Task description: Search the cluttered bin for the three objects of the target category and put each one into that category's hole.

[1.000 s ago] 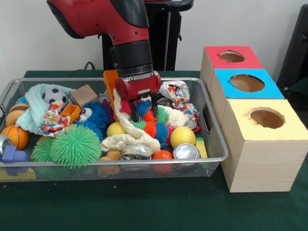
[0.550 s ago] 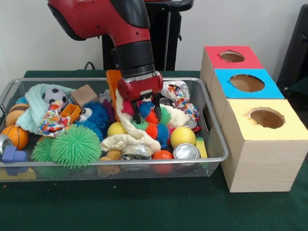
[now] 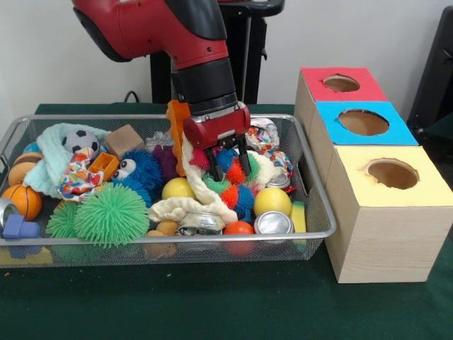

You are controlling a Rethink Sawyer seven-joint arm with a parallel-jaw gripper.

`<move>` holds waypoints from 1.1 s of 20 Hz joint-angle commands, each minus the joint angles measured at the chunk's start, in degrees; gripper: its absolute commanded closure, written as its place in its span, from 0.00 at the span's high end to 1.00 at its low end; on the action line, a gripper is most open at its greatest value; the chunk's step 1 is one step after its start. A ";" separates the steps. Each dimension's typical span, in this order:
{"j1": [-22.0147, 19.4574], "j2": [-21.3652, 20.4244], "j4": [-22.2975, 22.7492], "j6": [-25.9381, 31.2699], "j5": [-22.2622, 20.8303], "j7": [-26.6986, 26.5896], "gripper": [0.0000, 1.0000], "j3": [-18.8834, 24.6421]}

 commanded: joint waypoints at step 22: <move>13.23 -9.52 -21.40 51.46 11.50 9.96 1.00 -9.58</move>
